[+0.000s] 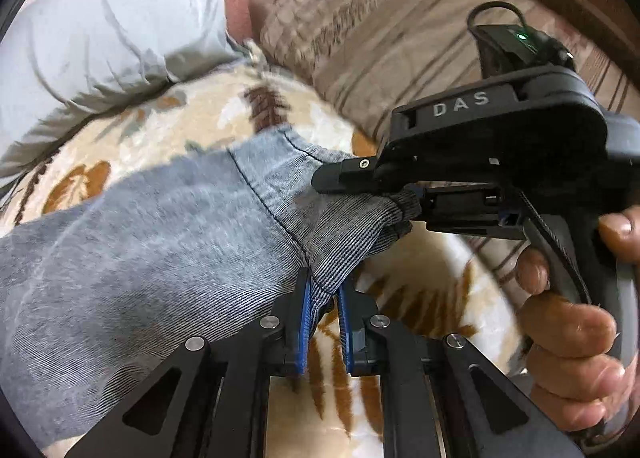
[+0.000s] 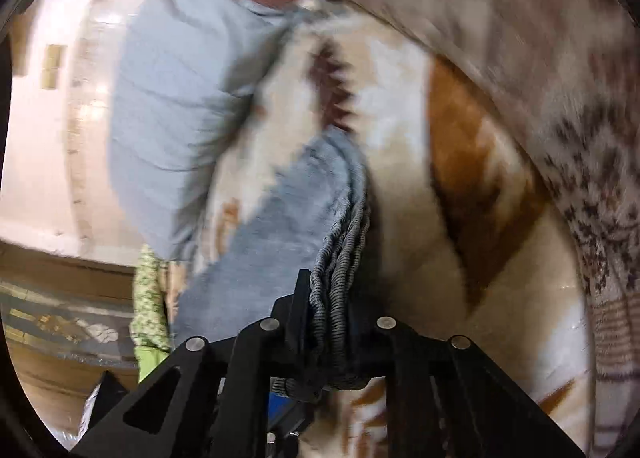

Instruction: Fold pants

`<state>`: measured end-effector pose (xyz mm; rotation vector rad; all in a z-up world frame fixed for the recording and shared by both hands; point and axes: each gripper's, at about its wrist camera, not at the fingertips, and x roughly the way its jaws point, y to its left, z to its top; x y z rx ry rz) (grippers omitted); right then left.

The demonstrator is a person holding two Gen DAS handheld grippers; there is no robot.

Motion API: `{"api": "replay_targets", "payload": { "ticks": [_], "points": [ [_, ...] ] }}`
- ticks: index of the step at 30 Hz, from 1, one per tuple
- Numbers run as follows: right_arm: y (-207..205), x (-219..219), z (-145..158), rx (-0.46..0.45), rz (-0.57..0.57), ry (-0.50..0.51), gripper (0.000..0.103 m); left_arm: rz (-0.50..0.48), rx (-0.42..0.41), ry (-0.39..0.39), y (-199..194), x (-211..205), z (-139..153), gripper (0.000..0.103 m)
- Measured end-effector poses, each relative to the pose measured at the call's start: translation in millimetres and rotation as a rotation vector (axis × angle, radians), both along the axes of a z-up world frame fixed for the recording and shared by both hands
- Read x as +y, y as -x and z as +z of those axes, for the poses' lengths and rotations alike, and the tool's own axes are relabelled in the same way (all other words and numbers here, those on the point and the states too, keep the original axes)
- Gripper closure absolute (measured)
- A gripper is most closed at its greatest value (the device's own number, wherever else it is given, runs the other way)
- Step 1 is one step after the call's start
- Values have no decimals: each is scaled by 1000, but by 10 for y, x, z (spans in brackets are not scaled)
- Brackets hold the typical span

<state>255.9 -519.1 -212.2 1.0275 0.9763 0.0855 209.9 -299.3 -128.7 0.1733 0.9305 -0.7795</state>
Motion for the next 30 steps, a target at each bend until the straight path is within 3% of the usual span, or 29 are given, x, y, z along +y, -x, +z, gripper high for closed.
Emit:
{"api": "replay_targets", "payload": {
  "ticks": [8,16,22,29,30],
  "points": [
    [-91,540,827,-166,113,167,89,151,-13,157,60,644,462,92],
    [-363,1747,1384,-260,386,274,89,413,29,338,167,1845,625,92],
    [-649,2724,1207,-237,564,314,90,554,137,384,124,2619,246,92],
    [-879,3260,473,-120,652,268,89,665,342,381,-65,2925,-387,91],
    [-906,3288,349,-106,661,244,85,674,382,393,-77,2961,-482,91]
  ]
}}
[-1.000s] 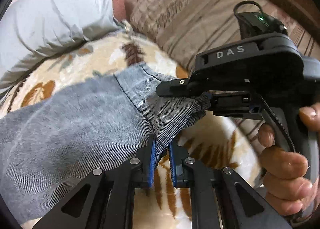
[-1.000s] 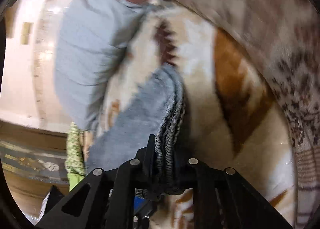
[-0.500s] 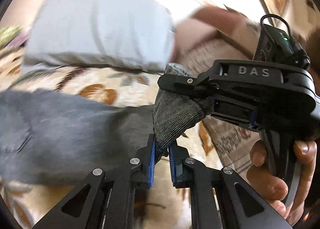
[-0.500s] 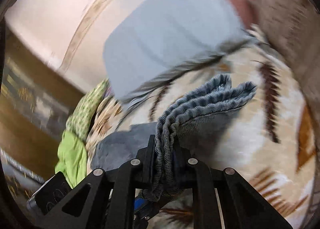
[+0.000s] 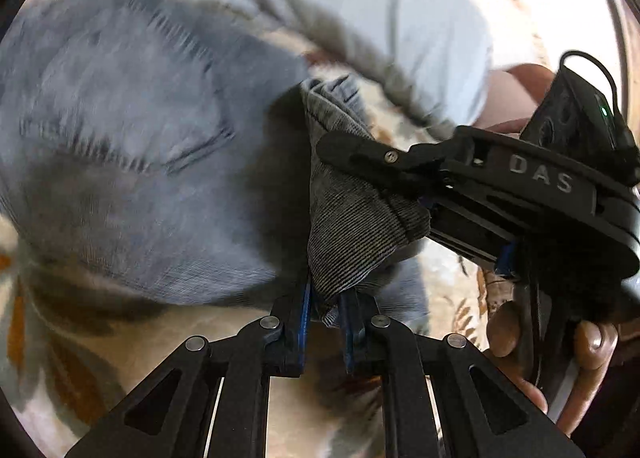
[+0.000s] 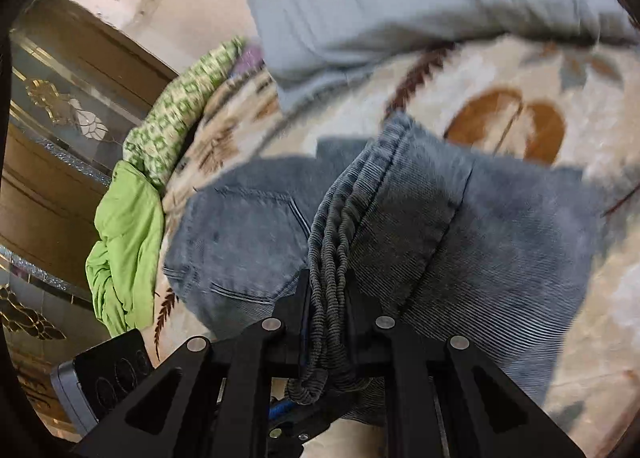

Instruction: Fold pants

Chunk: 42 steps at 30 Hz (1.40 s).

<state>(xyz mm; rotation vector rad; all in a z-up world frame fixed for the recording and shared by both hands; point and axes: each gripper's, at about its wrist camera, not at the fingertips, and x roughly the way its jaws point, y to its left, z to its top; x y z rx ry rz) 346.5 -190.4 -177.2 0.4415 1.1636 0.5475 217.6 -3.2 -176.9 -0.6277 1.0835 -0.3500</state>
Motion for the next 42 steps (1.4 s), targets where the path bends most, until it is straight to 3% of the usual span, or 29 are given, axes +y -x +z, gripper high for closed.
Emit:
{"api": "replay_targets", "payload": {
  "ticks": [1,4,5,7,10,13,16,19,21,25,26,27,28,30,31,33,36,38,40,42],
  "points": [
    [-12,-11,-80,15,6,-16,83,0,22,13,-9,12,-50,89],
    [-11,-79,-135,64,-35,-95,64,-10,40,22,-35,56,-48,77],
    [19,-129,-61,44,-51,-116,53,-6,31,21,-20,79,10,73],
    [140,-334,190,-21,-112,-126,37,-2,4,28,22,147,150,54],
    [312,-640,449,-79,-171,-122,37,30,-23,21,41,288,333,46],
    [456,-976,436,-94,-250,-67,37,92,4,-10,-64,470,410,41],
    [500,-1255,155,-54,-329,-28,37,96,61,-90,-326,445,425,42],
    [438,-1466,-128,-10,-385,-15,37,15,97,-165,-681,293,441,41],
    [326,-1539,-191,3,-391,-10,38,-76,123,-222,-923,102,359,41],
    [-13,-1601,-252,20,-365,-3,40,-124,147,-247,-1059,-12,192,45],
    [-119,-1599,-272,25,-348,-4,45,-118,133,-263,-1036,-23,199,50],
    [-189,-1544,-286,28,-328,-5,57,-112,124,-266,-1027,-32,212,71],
    [-250,-1510,-315,35,-310,-8,64,-105,122,-273,-1019,-58,178,82],
    [-347,-1404,-362,45,-283,17,89,-97,113,-268,-987,-29,188,90],
    [-384,-1377,-354,37,-286,51,92,-99,96,-257,-922,-21,225,92],
    [-406,-1350,-242,5,-282,57,93,-84,-6,-226,-735,0,400,93],
    [-392,-1286,-68,-50,-287,84,93,-42,-76,-173,-506,128,556,93],
    [-415,-1214,-88,-55,-280,88,93,-8,-73,-175,-470,173,493,93],
    [-471,-1152,-246,-21,-277,109,84,-1,-9,-220,-515,178,244,92],
    [-509,-1099,-450,43,-271,140,79,6,52,-179,-530,239,71,89]
  ]
}}
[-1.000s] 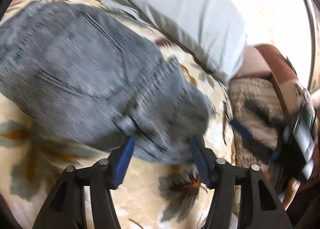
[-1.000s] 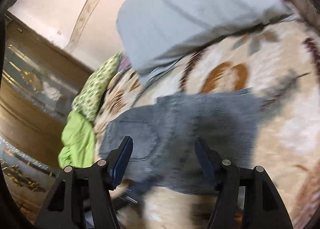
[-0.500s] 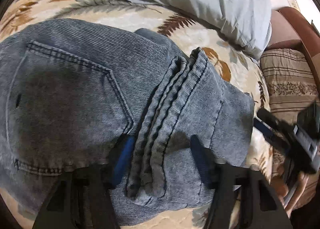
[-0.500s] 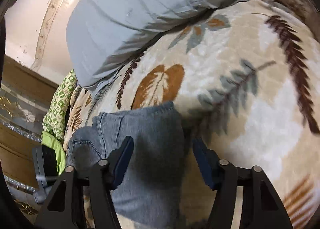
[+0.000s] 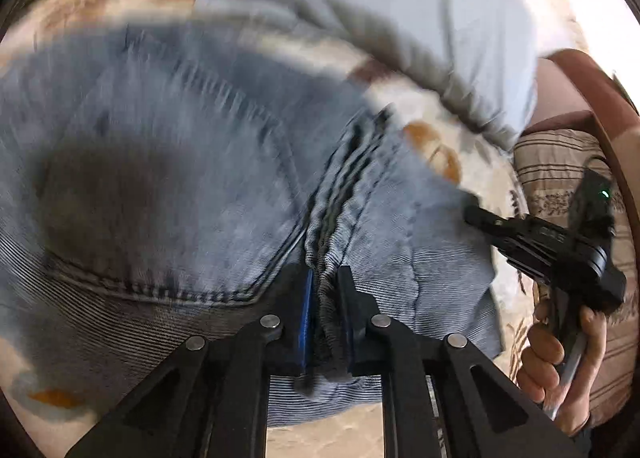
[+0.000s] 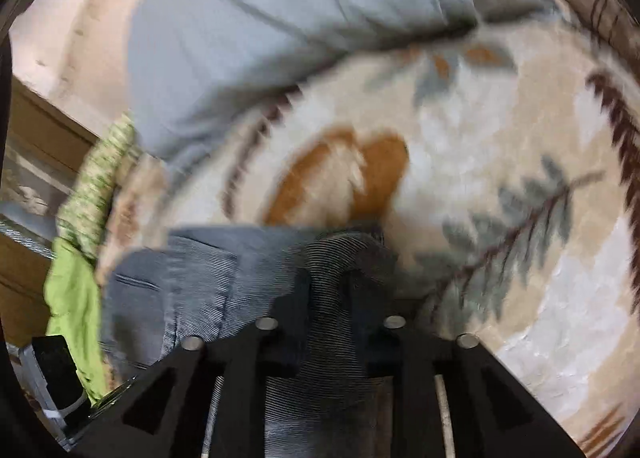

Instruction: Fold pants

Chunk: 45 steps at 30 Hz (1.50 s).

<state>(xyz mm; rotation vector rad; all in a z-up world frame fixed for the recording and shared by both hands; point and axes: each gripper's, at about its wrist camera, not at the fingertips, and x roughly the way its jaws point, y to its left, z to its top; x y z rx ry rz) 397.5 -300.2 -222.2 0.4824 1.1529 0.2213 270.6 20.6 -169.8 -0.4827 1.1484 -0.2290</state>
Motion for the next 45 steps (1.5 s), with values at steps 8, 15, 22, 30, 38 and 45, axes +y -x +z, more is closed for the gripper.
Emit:
{"api": "replay_targets", "payload": {
  "ticks": [8,15,22,30,38,45],
  "points": [
    [727,-196,432,-97,-57,-72,28,0,-41,56,52,71,140,67],
    [1008,-192,50,18,-59,-107,59,-14,-22,12,34,-46,63,68],
    [1042,-202,4,53,-61,-139,88,-5,-38,-4,76,-85,162,91],
    [1065,-135,-17,48,-57,-8,90,-35,-41,-92,108,-253,46,90],
    [1343,-110,426,-103,-82,-11,48,-21,-80,15,418,-90,285,62],
    [2067,199,714,-187,-72,-38,38,110,-98,24,1167,355,373,39]
  ]
}}
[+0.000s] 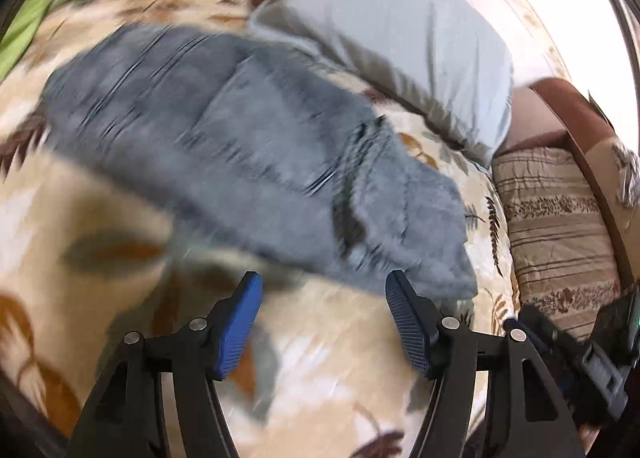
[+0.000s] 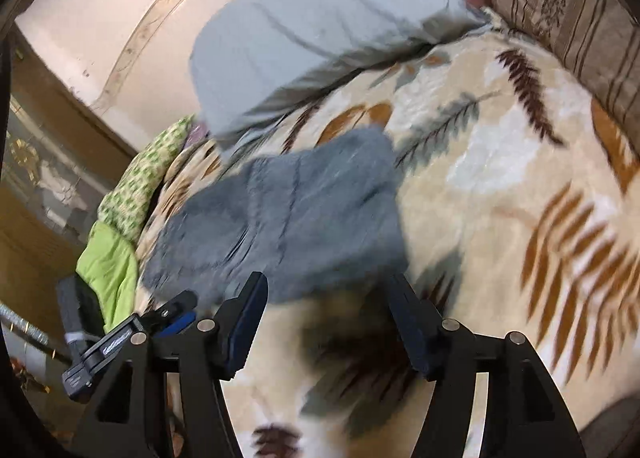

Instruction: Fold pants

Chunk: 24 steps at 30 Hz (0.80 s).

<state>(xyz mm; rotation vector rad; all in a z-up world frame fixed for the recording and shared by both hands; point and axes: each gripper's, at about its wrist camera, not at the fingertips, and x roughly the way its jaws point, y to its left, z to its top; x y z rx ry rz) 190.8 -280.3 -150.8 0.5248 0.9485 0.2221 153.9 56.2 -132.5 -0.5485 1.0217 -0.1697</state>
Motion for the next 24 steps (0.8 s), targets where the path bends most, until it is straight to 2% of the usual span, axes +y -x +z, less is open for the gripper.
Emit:
{"api": "replay_targets", "payload": {
  "ticks": [3,5,13,18,24],
  "points": [
    [157,159,1,16,34,-13,38,49,36,54,136,138,-8,40],
    [206,281,43,17,58,-11,38,89,37,137,231,284,26,39],
    [204,716,125,19,139,23,37,294,50,242,433,864,114,39],
    [119,957,176,18,196,47,32,417,81,360,361,1297,72,39],
    [-35,1207,196,17,244,67,32,544,124,448,80,1736,-87,40]
  ]
}}
